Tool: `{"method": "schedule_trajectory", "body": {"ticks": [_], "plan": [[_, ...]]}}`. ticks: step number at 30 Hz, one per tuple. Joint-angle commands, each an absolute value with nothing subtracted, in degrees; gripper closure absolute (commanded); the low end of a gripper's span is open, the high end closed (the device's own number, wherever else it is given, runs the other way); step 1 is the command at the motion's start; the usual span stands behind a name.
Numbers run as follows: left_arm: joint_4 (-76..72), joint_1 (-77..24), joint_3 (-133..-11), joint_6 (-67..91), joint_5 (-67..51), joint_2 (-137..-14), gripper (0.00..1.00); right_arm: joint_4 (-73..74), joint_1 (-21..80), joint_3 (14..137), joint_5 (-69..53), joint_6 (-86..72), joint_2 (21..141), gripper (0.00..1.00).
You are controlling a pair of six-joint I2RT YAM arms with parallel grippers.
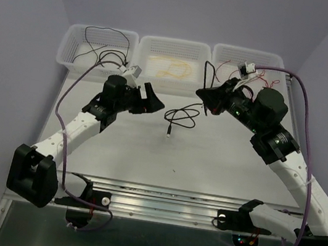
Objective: Untangle the cables
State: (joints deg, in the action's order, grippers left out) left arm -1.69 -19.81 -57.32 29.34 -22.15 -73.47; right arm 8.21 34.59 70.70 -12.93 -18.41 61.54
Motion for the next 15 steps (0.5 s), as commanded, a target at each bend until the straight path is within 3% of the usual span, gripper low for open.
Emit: {"method": "schedule_trajectory", "body": {"ticks": [1,6,15], "plan": [[-15.91,-22.84,-48.88,37.88,-26.54,-67.07,0.01,1.5,34.98,71.81,-23.19,-21.35,61.44,0.99],[-15.9,-29.61,-43.52,40.6,-23.82,-67.49,0.01,-4.83,34.98,69.79,-28.3,-23.55,61.7,0.99],[-25.66,-32.34,-39.72,47.55,-27.51,-70.31,0.02,-5.18,34.98,69.26,-28.13,-23.91,63.28,0.99]]}}
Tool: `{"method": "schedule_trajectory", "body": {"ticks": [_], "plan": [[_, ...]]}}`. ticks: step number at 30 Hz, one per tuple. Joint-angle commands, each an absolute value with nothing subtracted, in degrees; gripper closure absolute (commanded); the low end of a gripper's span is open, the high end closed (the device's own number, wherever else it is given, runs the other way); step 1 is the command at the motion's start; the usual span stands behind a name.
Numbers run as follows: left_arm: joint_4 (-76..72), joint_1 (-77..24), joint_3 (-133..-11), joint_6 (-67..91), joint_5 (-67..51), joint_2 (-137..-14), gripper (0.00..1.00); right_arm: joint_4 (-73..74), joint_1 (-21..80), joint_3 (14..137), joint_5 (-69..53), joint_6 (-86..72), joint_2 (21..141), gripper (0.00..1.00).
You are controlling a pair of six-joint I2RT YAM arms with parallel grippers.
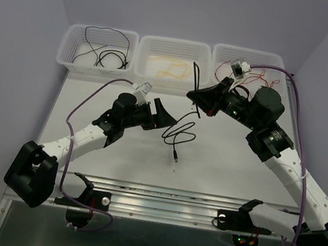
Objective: Untangle the cables
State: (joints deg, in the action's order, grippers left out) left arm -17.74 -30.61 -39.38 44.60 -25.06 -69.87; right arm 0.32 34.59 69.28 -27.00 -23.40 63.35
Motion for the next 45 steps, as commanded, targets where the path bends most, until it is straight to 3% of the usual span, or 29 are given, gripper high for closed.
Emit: {"method": "schedule_trajectory", "body": {"ticks": [1,9,10,12,13,14,15,17,18,29,31,32,33,34,37,45], "plan": [[-25.93,-32.34,-39.81,47.81,-27.94,-70.49,0.02,-5.27,34.98,69.26,-27.95,-23.91,63.37,0.99],[-26.81,-34.37,-39.99,48.25,-28.65,-71.01,0.02,-5.36,34.98,69.26,-27.51,-24.17,64.16,0.99],[-26.81,-34.45,-39.82,48.34,-28.48,-71.19,0.07,-5.36,34.98,69.52,-27.51,-24.08,63.99,0.99],[-26.46,-34.37,-39.55,48.6,-27.43,-71.02,0.27,-5.01,34.98,69.61,-27.42,-23.82,63.9,0.99],[-26.11,-34.45,-39.64,48.6,-27.07,-70.84,0.48,-4.84,34.98,69.61,-27.25,-23.64,63.81,0.99],[-25.84,-34.45,-39.81,48.52,-26.72,-70.67,0.57,-4.22,34.98,69.35,-27.25,-23.64,63.72,0.99],[-25.06,-34.37,-40.34,48.34,-25.5,-69.88,0.72,-3.87,34.98,69.08,-27.33,-23.73,63.55,0.99],[-22.43,-34.45,-42.0,47.64,-22.96,-68.83,0.86,-3.6,34.98,67.51,-27.6,-24.17,63.37,0.99],[-21.28,-34.37,-42.71,47.2,-21.98,-68.47,1.0,-3.6,34.98,66.8,-27.77,-24.43,63.2,0.99],[-14.77,-34.45,-47.9,43.15,-13.54,-63.64,1.0,-0.18,34.98,58.98,-25.93,-24.61,62.31,0.98],[-13.98,-34.45,-48.34,42.72,-11.96,-63.02,1.0,2.1,34.98,58.71,-25.23,-25.13,62.75,0.84],[-13.37,-34.45,-49.21,42.45,-10.47,-62.76,1.0,3.07,34.98,58.8,-24.18,-25.05,63.28,0.55],[-11.62,-34.45,-49.91,42.28,-9.41,-62.75,1.0,3.69,34.98,58.97,-23.73,-24.96,63.54,0.49],[-10.3,-34.45,-50.62,42.19,-8.19,-62.75,1.0,4.13,34.98,59.24,-23.12,-24.79,63.63,0.31],[-5.55,-34.19,-54.13,41.84,-3.44,-63.19,1.0,5.01,34.98,59.68,-22.06,-25.14,63.9,0.01],[1.75,-26.12,-64.06,41.13,-1.22,-64.33,1.0,10.01,34.98,59.86,-8.72,-26.45,61.79,0.0]]}}
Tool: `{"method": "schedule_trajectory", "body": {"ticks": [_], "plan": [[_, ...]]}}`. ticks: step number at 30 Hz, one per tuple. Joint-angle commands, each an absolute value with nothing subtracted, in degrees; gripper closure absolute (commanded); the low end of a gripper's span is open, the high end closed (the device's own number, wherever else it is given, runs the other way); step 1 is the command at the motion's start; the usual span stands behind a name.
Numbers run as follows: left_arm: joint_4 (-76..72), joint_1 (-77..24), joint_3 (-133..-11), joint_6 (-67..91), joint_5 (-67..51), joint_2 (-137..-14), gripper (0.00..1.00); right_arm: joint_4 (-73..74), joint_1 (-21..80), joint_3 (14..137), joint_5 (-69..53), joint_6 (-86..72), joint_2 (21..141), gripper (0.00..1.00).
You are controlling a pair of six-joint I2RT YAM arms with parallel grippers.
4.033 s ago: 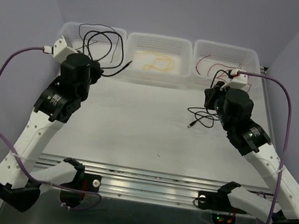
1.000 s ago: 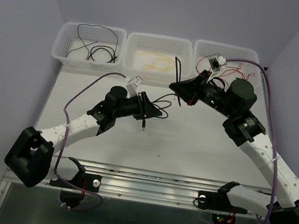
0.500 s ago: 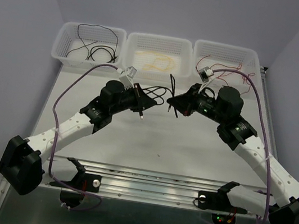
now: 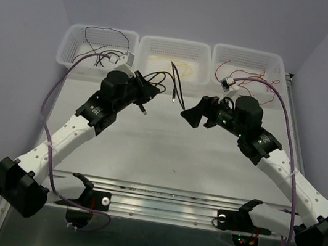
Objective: Untangle the cables
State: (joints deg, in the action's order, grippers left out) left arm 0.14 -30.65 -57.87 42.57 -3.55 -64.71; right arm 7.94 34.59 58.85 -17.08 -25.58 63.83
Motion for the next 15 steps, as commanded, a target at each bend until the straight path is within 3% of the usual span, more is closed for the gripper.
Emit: {"method": "schedule_trajectory", "body": {"ticks": [1,6,15], "plan": [[3.41,-24.45,-65.29,41.05,-1.75,-64.68,1.0,10.37,34.98,59.68,-6.87,-26.89,61.0,0.0],[8.77,-12.25,-73.98,38.6,-2.38,-68.98,1.0,10.99,34.98,57.66,1.92,-27.77,56.96,0.0],[8.98,2.63,-90.51,35.6,-2.39,-84.71,1.0,10.9,34.98,54.32,5.44,-25.58,52.91,0.0]]}}
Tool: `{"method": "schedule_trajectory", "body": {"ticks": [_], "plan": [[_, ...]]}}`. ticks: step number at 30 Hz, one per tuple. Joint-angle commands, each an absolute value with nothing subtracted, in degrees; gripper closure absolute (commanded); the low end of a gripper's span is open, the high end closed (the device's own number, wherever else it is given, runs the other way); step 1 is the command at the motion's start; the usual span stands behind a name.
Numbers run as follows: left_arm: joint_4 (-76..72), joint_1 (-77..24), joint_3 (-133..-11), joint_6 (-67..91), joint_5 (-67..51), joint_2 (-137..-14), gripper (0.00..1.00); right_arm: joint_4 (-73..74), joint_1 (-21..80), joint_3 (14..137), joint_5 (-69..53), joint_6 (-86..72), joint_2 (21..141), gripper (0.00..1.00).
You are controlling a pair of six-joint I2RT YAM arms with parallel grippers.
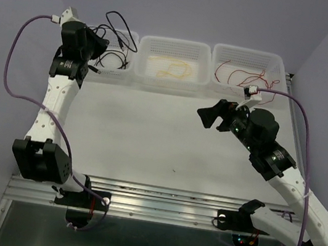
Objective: Untangle the cables
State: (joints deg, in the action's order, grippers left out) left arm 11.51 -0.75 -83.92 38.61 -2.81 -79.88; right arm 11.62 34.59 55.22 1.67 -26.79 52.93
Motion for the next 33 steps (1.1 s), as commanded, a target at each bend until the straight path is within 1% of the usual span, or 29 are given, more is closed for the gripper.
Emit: {"method": "schedule_trajectory", "body": {"ticks": [1,2,5,6,11,12,14,15,16,17,18,19,23,26,29,30,32,33], "plan": [[8.62,2.9,-92.01,34.64,-1.16,-86.55,1.0,10.9,34.98,54.23,6.15,-25.32,53.08,0.0],[8.61,3.42,-96.11,32.54,-1.06,-90.57,1.0,10.9,34.98,54.14,7.28,-24.79,53.78,0.0],[9.14,4.92,-103.16,29.19,-3.86,-97.01,1.0,10.99,34.98,54.23,9.57,-24.0,54.93,0.0],[9.31,5.97,-107.45,26.74,-6.04,-101.21,1.0,10.99,34.98,54.23,10.02,-23.82,55.37,0.0],[8.26,8.26,-117.4,23.21,-6.77,-114.23,1.0,10.72,34.98,53.79,12.56,-23.82,59.85,0.0],[9.48,8.44,-120.21,22.51,-6.85,-119.39,1.0,10.64,34.98,53.79,12.48,-23.64,60.46,0.0],[17.1,8.53,-133.18,21.1,-4.49,-126.87,1.0,10.55,34.98,54.4,13.0,-23.12,62.31,0.0],[18.88,8.7,-136.11,20.92,-4.66,-128.83,1.0,10.55,34.98,54.67,13.27,-22.85,62.92,0.0],[20.29,8.88,-139.71,20.22,-6.4,-131.63,0.66,10.63,34.98,55.36,14.14,-22.94,64.06,0.0],[21.17,8.96,-139.75,20.21,-6.42,-131.66,0.34,10.63,34.98,55.37,14.15,-22.94,64.07,0.0],[21.7,9.05,-140.01,20.21,-7.03,-132.01,0.06,10.55,34.98,55.55,15.11,-22.94,64.86,0.0],[20.66,8.97,-138.01,20.3,-7.9,-131.23,0.01,10.46,34.98,55.98,15.29,-22.85,65.04,0.0],[14.24,8.96,-126.32,22.93,-8.01,-122.11,0.01,10.11,34.98,55.99,16.51,-24.33,65.74,0.0],[16.34,8.96,-127.0,23.38,-5.9,-118.58,0.01,10.19,34.98,55.81,17.05,-25.31,65.39,0.0],[19.94,8.7,-126.83,23.9,-4.92,-112.52,0.01,10.28,34.98,55.02,17.31,-27.68,63.55,0.0],[20.47,8.18,-126.04,23.99,-4.83,-108.58,0.01,10.28,34.46,54.5,18.18,-28.38,62.76,0.0],[22.84,7.04,-122.18,24.17,-2.47,-104.08,0.01,11.16,33.14,53.44,18.63,-30.48,60.4,0.0],[24.68,5.03,-117.56,24.26,0.67,-98.76,0.01,12.12,32.44,52.39,19.59,-31.37,59.51,0.0]]}}
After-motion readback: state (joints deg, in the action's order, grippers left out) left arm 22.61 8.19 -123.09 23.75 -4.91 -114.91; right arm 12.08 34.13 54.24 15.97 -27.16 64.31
